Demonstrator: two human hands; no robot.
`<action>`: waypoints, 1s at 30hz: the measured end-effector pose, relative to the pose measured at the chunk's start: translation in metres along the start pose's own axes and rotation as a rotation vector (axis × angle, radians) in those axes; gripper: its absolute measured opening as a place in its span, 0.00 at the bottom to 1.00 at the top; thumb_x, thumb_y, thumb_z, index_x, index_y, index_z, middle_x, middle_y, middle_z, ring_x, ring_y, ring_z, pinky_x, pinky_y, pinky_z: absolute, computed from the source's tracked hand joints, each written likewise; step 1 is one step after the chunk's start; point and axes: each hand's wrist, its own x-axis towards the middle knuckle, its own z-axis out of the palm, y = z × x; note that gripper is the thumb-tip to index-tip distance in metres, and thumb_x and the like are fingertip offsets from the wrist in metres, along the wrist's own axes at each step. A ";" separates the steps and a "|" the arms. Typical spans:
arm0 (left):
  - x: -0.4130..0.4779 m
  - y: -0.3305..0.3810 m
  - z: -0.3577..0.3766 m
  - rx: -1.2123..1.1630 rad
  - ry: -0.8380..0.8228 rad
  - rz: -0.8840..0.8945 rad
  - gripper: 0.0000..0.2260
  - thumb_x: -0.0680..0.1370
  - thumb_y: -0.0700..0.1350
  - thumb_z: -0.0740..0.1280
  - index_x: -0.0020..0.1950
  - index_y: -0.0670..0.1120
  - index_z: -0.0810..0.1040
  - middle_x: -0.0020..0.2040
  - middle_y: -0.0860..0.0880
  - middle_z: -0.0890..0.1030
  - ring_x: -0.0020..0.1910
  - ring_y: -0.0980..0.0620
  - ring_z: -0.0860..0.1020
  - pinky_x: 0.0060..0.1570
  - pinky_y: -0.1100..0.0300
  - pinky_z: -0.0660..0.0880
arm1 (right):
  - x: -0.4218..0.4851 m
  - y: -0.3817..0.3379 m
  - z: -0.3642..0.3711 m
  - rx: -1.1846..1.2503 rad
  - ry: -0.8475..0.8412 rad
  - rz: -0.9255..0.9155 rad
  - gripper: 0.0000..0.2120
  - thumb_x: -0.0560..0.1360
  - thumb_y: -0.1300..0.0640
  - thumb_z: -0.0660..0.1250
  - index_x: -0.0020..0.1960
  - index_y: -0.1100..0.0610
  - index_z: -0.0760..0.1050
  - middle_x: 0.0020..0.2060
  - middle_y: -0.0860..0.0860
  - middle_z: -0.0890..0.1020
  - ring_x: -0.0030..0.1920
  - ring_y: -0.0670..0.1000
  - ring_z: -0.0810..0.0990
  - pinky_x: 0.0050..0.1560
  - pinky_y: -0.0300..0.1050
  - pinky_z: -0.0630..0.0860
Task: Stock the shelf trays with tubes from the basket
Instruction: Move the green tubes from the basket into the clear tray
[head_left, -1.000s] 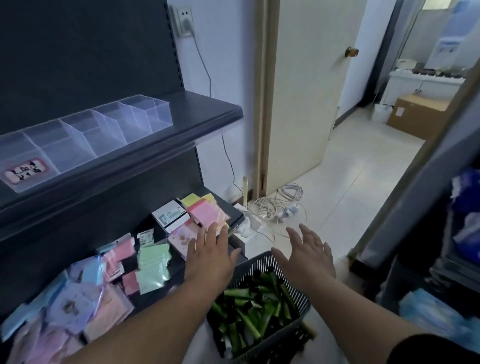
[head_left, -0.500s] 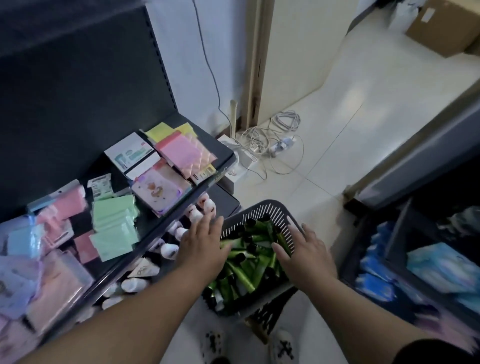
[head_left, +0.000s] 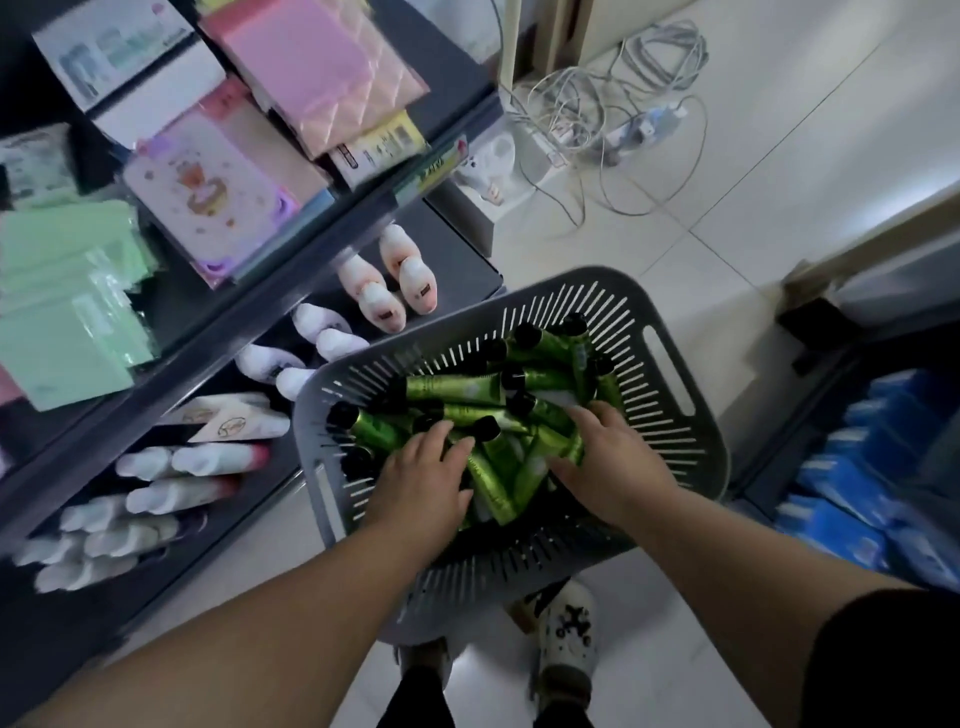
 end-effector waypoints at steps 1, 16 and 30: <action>0.007 0.002 0.007 0.017 -0.005 0.034 0.26 0.81 0.51 0.59 0.77 0.51 0.54 0.78 0.48 0.49 0.76 0.46 0.52 0.72 0.51 0.53 | 0.008 0.002 0.005 -0.017 -0.019 -0.015 0.35 0.77 0.41 0.62 0.77 0.47 0.51 0.77 0.51 0.54 0.74 0.57 0.60 0.69 0.54 0.67; 0.060 0.014 0.062 0.213 -0.052 0.300 0.21 0.78 0.41 0.61 0.71 0.48 0.68 0.70 0.45 0.62 0.71 0.46 0.57 0.69 0.54 0.50 | 0.067 0.011 0.042 0.036 -0.061 0.067 0.16 0.75 0.48 0.64 0.62 0.46 0.74 0.58 0.56 0.79 0.58 0.61 0.76 0.54 0.49 0.73; 0.014 0.033 -0.033 -0.321 0.377 0.164 0.14 0.74 0.40 0.69 0.59 0.48 0.79 0.59 0.50 0.77 0.60 0.47 0.73 0.56 0.55 0.72 | -0.002 0.005 -0.028 0.393 0.050 0.096 0.05 0.78 0.54 0.64 0.49 0.55 0.75 0.41 0.52 0.77 0.35 0.49 0.74 0.29 0.39 0.66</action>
